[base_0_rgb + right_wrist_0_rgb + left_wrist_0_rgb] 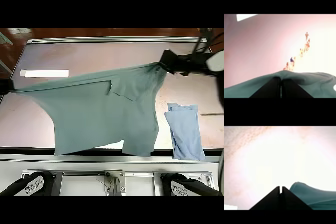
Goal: Fold the shirts.
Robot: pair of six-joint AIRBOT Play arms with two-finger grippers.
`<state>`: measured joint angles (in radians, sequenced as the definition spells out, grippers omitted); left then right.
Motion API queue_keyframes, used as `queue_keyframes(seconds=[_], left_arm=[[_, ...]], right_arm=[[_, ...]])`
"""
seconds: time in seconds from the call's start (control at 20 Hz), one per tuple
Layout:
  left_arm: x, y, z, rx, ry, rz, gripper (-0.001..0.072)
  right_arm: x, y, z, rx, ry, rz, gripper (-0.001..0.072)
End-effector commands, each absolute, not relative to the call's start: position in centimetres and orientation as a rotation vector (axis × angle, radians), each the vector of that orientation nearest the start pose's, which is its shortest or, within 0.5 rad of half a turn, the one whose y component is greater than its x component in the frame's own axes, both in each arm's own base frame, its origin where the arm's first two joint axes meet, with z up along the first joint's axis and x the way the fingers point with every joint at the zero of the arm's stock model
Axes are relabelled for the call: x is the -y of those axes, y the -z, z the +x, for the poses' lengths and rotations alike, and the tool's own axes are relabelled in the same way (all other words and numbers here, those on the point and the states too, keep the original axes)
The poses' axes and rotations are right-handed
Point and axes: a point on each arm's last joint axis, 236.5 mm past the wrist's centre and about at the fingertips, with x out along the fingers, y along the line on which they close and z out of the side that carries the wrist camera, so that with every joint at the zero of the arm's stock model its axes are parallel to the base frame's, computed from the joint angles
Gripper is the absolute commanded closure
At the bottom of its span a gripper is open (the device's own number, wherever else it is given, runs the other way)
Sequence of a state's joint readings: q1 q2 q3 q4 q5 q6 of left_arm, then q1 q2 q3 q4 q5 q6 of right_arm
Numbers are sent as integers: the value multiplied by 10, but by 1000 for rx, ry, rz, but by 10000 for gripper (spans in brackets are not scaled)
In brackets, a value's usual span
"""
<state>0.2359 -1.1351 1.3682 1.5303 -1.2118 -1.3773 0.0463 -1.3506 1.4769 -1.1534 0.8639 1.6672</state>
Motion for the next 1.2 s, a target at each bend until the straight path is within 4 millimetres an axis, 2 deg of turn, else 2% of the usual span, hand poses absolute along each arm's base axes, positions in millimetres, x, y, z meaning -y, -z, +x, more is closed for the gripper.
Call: queue_keyframes(seconds=[0.0,0.1,0.2,0.3,0.35,0.4,0.45,0.5,0.6,0.65,0.75,0.8,0.85,0.95,1.0,1.15], left_arm=[[-69,-66,420,-1122,-17,-85,669],[-61,-38,429,-1167,-5,-173,669],[-53,-9,434,-1224,-11,-264,668],[-45,17,434,-1291,-23,-358,668],[-38,25,432,-1318,-19,-406,624],[-35,28,429,-1338,-20,-433,409],[-36,26,423,-1368,-24,-443,104],[-41,21,415,-1402,-23,-443,58],[-53,10,385,-1511,21,-418,59],[-58,7,365,-1571,37,-429,60],[-64,8,326,-1659,25,-496,60],[-62,15,307,-1681,11,-526,60],[-57,28,284,-1699,-5,-560,57],[-37,59,245,-1712,-14,-634,55],[-23,70,232,-1710,17,-685,55],[8,87,220,-1700,90,-796,54]], right_arm=[[-103,-96,567,-673,-159,477,651],[-101,-58,573,-729,-138,472,651],[-104,-18,570,-822,-128,471,651],[-114,13,564,-908,-130,516,642],[-118,17,564,-917,-129,560,532],[-121,12,567,-904,-131,617,276],[-122,2,568,-894,-143,656,131],[-117,-12,565,-896,-167,642,120],[-90,-38,546,-937,-205,516,120],[-66,-44,528,-989,-193,440,120],[-14,-38,473,-1182,-123,349,122],[6,-30,441,-1303,-114,339,122],[16,-22,412,-1409,-140,354,122],[23,-4,375,-1534,-176,460,121],[21,4,366,-1555,-189,534,122],[7,26,359,-1554,-211,668,121]])
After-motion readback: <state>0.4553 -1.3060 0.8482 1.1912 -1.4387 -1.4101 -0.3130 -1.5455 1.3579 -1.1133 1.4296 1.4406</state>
